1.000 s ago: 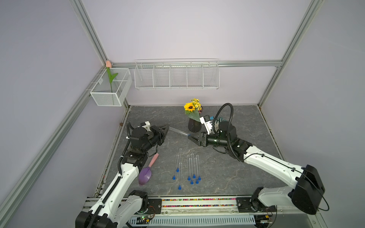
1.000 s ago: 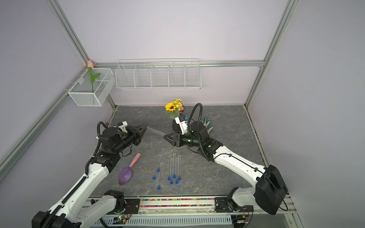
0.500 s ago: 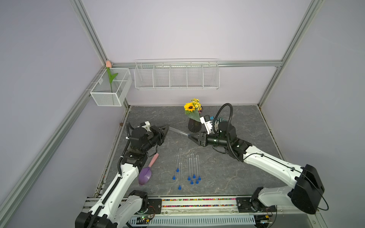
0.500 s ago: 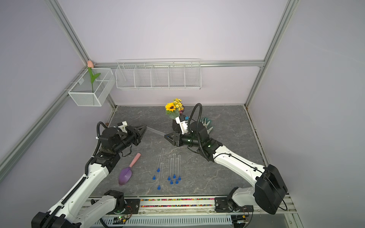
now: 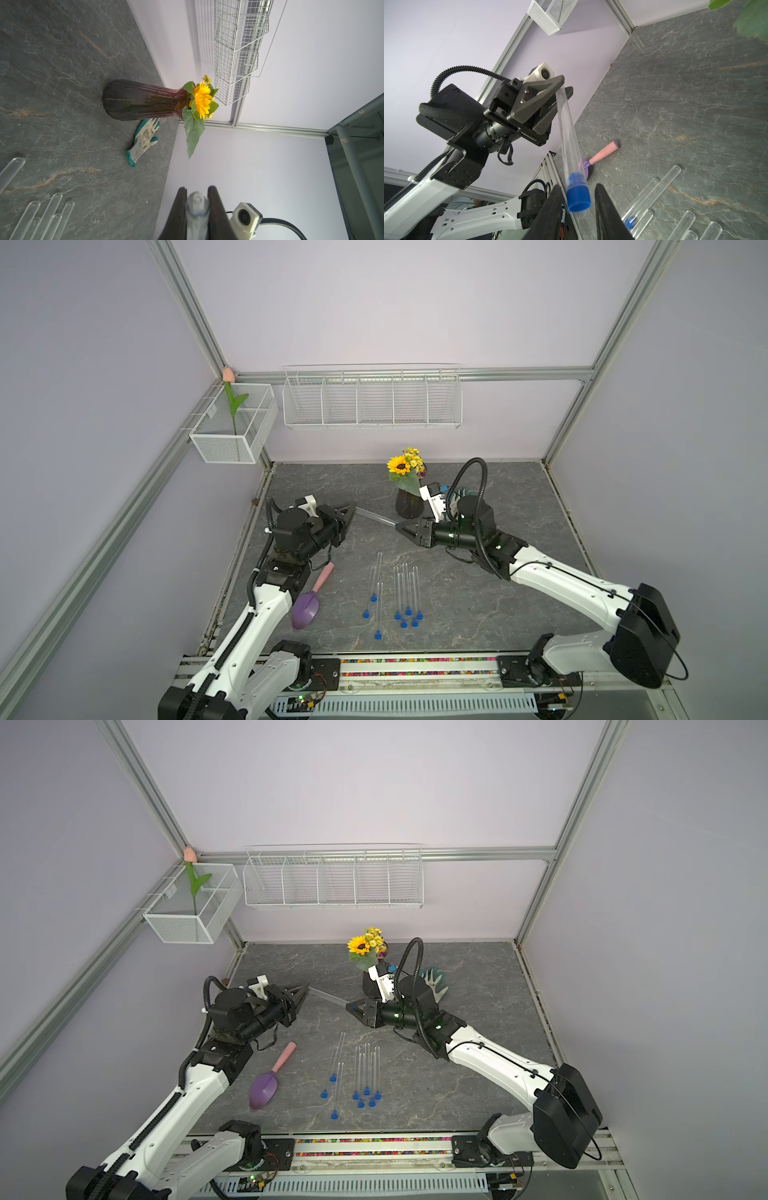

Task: Remove stoppers from test tubes
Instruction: Open the stopper on the test tube.

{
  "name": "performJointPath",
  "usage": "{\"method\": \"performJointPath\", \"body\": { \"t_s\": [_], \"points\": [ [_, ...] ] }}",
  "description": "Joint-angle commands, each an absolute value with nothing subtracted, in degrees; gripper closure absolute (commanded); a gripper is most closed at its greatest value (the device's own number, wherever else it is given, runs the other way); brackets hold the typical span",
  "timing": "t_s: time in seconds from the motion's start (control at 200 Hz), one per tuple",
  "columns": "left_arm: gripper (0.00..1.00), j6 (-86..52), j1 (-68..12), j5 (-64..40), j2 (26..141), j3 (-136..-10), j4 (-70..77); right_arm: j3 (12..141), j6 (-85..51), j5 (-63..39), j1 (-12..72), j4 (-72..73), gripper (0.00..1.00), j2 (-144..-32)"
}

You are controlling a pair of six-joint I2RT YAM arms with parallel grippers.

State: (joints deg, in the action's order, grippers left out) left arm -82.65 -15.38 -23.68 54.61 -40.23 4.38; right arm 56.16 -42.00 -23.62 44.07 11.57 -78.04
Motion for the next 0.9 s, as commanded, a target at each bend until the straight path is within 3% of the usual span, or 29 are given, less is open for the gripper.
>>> {"method": "performJointPath", "body": {
  "t_s": [0.0, 0.385, 0.7, 0.895],
  "points": [
    [1.00, -82.78, -15.13, -24.06, 53.67, -39.81, 4.13, 56.69, -42.26, -24.04, 44.42, 13.65, 0.73, -78.13],
    [1.00, -82.62, -15.13, -23.44, 53.38, -39.00, 4.37, 54.44, -38.37, -21.15, 45.07, 13.36, 0.82, -76.14],
    [1.00, -82.80, -15.17, -24.42, 54.40, -39.89, 5.89, 46.95, -3.46, -5.18, 54.70, 14.30, 0.90, -73.04],
    [1.00, -82.62, -15.00, -24.69, 54.88, -39.80, 6.31, 42.15, 6.82, 2.05, 58.98, 20.58, 0.91, -72.95]
  ]
}}
